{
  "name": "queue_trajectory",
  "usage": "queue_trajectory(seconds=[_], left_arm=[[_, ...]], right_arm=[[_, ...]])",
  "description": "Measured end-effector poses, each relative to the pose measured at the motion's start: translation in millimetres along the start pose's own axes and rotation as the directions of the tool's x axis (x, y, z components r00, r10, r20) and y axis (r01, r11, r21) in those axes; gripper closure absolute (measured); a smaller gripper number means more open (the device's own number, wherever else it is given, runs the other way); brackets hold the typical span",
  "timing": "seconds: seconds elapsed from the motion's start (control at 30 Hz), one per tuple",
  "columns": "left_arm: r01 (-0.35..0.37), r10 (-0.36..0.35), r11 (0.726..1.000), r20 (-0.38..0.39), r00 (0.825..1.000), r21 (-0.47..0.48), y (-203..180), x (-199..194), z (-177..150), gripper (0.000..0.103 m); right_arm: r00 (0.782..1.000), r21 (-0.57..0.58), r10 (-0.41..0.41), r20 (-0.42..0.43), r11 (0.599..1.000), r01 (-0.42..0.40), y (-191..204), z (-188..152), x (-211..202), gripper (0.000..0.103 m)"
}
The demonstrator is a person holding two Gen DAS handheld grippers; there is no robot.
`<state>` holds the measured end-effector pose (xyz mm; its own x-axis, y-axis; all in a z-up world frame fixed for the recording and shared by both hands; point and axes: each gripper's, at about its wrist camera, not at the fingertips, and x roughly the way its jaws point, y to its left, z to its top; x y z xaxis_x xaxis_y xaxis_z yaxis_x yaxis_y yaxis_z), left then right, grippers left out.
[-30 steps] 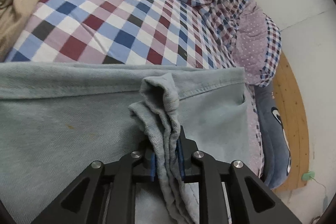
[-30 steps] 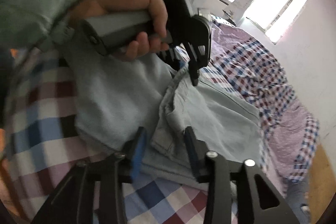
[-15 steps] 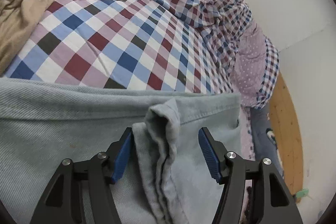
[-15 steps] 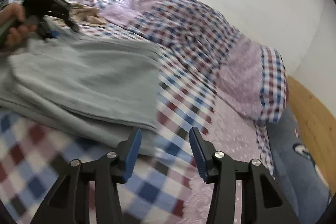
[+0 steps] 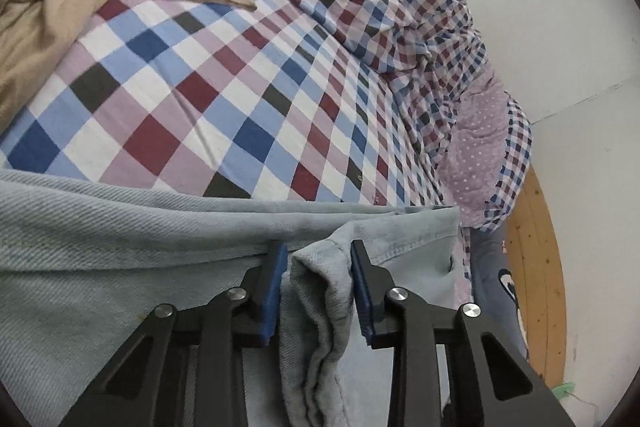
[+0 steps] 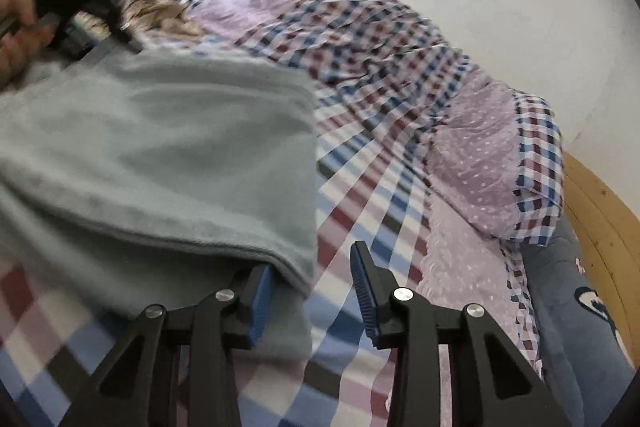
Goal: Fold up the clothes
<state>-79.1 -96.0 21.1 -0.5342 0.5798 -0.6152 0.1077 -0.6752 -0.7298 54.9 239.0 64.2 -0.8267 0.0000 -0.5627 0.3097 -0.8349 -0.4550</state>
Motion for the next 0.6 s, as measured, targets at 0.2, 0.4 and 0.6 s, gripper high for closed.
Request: queue_trajectory(seconds=[0.2, 0.4, 0.6], left_arm=[[-0.001, 0.001, 1.000, 0.021, 1.000, 0.015, -2, -1, -2, 0.072], [0.019, -0.019, 1.000, 0.022, 1.000, -0.023, 5, -1, -2, 0.076], [0.013, -0.012, 1.000, 0.029, 1.000, -0.028, 7, -1, -5, 0.078]], right_arm=[[0.997, 0.057, -0.048, -0.060, 0.997, 0.052, -9, 3, 19, 0.077], [0.992, 0.063, -0.063, -0.108, 0.996, 0.070, -11, 1, 29, 0.102], [0.989, 0.040, -0.138, -0.050, 0.989, 0.140, -10, 20, -32, 0.103]])
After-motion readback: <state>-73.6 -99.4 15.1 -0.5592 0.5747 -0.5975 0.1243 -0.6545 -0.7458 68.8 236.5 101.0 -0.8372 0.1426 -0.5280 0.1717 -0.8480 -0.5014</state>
